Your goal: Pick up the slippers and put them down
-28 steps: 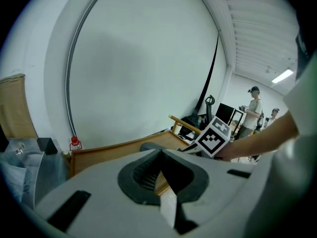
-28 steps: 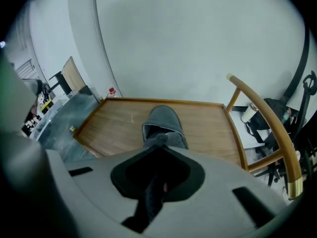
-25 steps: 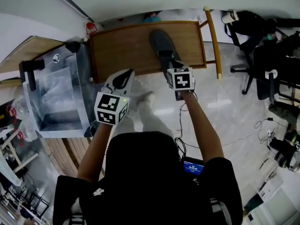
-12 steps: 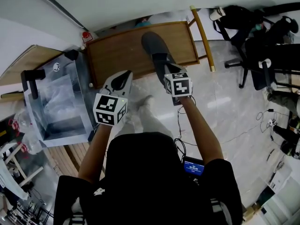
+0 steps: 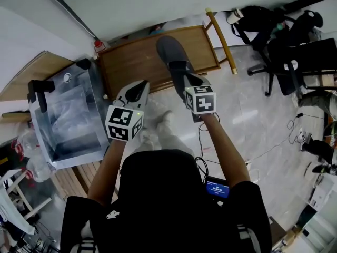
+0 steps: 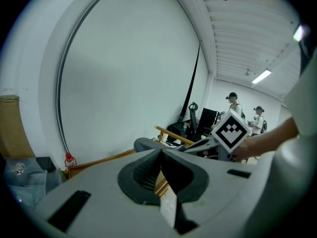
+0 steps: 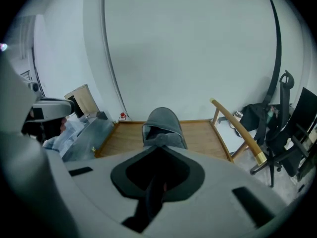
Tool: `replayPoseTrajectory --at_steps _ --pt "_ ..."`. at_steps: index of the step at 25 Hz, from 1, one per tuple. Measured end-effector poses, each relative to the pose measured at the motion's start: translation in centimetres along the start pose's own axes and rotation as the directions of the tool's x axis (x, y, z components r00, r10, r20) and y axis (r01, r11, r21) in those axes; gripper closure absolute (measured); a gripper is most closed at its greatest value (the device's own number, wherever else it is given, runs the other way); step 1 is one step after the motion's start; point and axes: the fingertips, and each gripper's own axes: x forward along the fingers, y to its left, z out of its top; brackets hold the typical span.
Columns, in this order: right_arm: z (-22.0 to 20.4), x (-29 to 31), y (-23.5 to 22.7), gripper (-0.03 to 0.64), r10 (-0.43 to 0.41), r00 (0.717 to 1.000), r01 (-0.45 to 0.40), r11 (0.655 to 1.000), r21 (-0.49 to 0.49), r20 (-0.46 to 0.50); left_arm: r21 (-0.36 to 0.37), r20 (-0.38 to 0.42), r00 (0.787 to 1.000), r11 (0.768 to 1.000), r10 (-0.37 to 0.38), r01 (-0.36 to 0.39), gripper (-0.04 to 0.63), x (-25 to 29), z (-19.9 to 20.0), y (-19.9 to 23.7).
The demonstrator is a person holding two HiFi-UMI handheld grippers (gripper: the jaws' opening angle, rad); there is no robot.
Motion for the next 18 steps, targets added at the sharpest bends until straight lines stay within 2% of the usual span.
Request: replayPoseTrajectory --at_steps 18 --pt "-0.9 -9.4 5.4 0.604 -0.106 0.985 0.104 0.994 0.021 0.134 0.090 0.046 0.993 0.990 -0.113 0.109 0.589 -8.0 -0.9 -3.6"
